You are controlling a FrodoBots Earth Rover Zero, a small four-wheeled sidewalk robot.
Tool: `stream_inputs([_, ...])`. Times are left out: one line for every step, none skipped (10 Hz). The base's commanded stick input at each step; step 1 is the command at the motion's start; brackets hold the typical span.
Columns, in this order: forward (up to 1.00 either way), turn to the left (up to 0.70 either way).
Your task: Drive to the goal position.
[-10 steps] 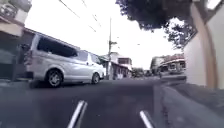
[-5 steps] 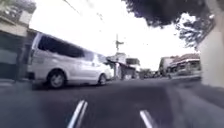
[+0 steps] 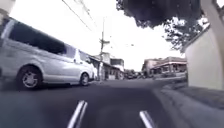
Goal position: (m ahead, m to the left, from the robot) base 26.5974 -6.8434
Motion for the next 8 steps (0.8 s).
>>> stream_inputs([1.0,0.36])
stream_inputs([1.0,-0.19])
stream_inputs([1.0,-0.28])
stream_inputs([1.0,-0.11])
stream_inputs([1.0,0.21])
stream_inputs([1.0,-0.01])
stream_inputs([1.0,-0.13])
stream_inputs([1.0,0.03])
